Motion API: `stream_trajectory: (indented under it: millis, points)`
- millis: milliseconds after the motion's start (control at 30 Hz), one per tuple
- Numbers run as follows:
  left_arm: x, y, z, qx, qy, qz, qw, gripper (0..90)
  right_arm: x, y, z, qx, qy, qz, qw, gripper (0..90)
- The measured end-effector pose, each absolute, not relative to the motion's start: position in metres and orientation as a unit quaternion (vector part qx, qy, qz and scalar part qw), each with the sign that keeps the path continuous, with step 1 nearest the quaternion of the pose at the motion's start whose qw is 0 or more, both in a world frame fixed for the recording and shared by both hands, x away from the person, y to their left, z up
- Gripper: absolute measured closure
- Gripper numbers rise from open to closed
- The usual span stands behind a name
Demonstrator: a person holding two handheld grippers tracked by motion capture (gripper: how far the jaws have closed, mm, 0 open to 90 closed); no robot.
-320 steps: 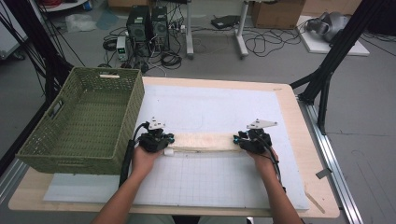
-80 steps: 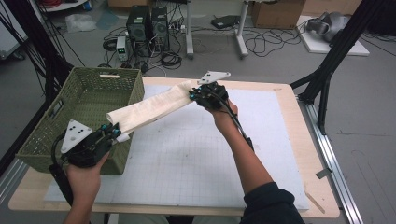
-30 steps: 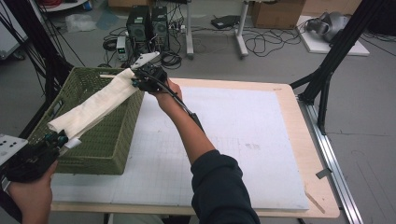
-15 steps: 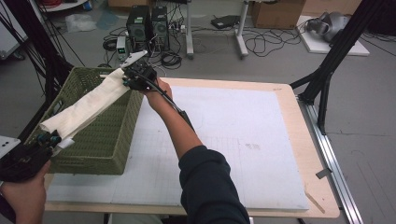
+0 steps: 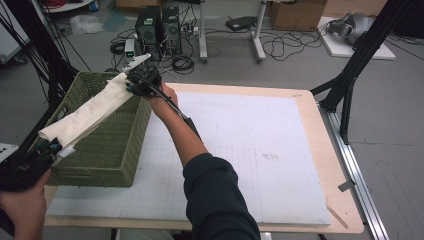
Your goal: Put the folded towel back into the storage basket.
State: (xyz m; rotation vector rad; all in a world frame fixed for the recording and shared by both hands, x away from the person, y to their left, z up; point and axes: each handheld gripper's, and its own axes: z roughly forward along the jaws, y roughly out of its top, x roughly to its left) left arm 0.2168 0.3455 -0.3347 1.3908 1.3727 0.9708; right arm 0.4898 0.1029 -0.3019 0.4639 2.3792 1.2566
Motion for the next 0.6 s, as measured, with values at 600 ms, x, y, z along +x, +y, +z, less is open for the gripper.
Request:
stream_trajectory:
  millis: [600]
  points:
    - [0.221,0.327,-0.326,0.564,0.528,0.388,0.503,41.4,0.484,0.058,-0.293,0.193,0.832,0.482,0.197,37.8]
